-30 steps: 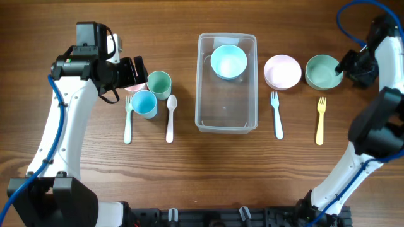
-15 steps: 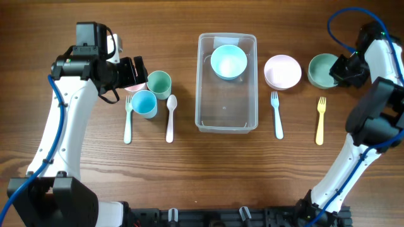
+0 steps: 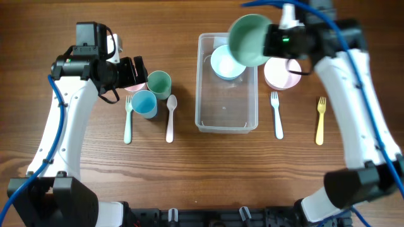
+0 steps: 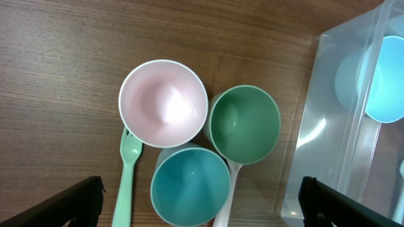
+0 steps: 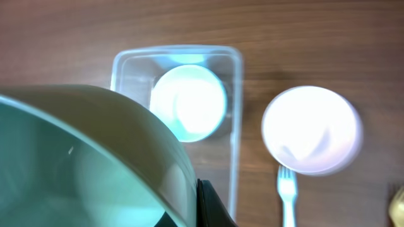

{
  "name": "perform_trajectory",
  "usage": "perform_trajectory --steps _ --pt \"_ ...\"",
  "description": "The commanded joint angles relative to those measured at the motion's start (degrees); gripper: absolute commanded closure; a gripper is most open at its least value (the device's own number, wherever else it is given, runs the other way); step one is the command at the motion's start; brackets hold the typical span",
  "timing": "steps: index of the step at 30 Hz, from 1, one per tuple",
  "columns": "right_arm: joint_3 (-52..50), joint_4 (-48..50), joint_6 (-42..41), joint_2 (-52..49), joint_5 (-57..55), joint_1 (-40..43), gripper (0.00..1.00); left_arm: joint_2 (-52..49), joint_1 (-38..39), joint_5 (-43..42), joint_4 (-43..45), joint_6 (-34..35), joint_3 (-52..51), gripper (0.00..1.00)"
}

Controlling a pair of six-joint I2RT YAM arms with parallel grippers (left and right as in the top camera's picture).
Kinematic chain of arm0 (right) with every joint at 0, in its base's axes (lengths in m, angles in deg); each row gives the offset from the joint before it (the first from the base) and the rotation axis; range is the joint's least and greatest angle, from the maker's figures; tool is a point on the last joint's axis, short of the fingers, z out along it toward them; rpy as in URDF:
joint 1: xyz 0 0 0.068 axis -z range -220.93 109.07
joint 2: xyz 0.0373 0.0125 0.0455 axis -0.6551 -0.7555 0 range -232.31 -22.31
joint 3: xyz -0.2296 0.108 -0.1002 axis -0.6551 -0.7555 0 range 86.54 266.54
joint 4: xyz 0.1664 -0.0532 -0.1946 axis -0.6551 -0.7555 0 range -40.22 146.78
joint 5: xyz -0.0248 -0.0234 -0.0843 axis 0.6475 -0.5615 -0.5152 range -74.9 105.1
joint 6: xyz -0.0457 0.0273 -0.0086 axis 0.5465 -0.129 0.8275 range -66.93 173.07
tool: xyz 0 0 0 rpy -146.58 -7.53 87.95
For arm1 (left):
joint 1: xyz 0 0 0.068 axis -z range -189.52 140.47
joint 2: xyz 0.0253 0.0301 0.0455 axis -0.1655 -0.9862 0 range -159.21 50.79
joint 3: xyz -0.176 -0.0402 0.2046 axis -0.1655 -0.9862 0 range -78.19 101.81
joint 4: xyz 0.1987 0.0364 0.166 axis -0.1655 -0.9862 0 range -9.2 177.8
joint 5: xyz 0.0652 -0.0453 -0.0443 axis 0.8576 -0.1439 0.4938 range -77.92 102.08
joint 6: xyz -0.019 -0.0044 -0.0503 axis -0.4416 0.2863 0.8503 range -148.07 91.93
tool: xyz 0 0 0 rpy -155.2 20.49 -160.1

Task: Pack container
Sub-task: 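Stack the green bowl onto the blue bowl in the container, then grasp the pink bowl with the right gripper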

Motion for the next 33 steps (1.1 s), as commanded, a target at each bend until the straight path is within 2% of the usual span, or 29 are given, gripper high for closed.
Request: perform_trajectory --steps 1,6,11,17,19,21,22,24,27,29,33 --pt "-0.02 2.75 -0.15 -9.68 -6.38 -4.00 0.96 -0.33 -0.33 0.33 0.13 -0.94 1.05 0.00" --pt "0.00 10.84 1.38 -21.49 -4.48 -2.60 0.96 -0.35 -0.33 0.33 0.11 -0.94 1.05 0.00" --pt "0.00 14.80 1.16 -22.95 -4.48 -0.92 0.96 -0.35 -0.33 0.33 0.11 -0.94 1.05 0.00" --pt "-0.07 12.57 1.31 -24.61 -1.42 -0.83 0.96 -0.33 -0.33 0.33 0.13 -0.94 1.05 0.00" --pt "-0.04 12.61 3.63 -24.61 1.81 -0.85 0.95 -0.33 -0.33 0.33 0.11 -0.94 1.05 0.00" --pt "-0.04 12.04 3.82 -24.55 1.95 -0.83 0.83 -0.33 -0.33 0.33 0.13 -0.94 1.05 0.00" --pt "0.11 11.50 4.13 -24.06 1.92 -0.83 0.65 -0.33 -0.33 0.33 0.13 -0.94 1.05 0.00" --pt "0.68 11.45 4.70 -21.79 1.68 -0.83 0.44 -0.35 -0.33 0.33 0.13 -0.94 1.05 0.00" --pt "1.97 11.17 5.81 -14.23 1.70 -0.22 0.40 -0.35 -0.33 0.33 0.13 -0.94 1.05 0.00" --pt "1.95 8.98 4.79 -7.06 1.64 1.01 0.32 -0.33 -0.33 0.33 0.11 -0.94 1.05 0.00" --pt "1.92 -1.18 0.72 0.13 -1.77 9.99 0.28 -0.33 -0.33 0.33 0.13 -0.94 1.05 0.00"
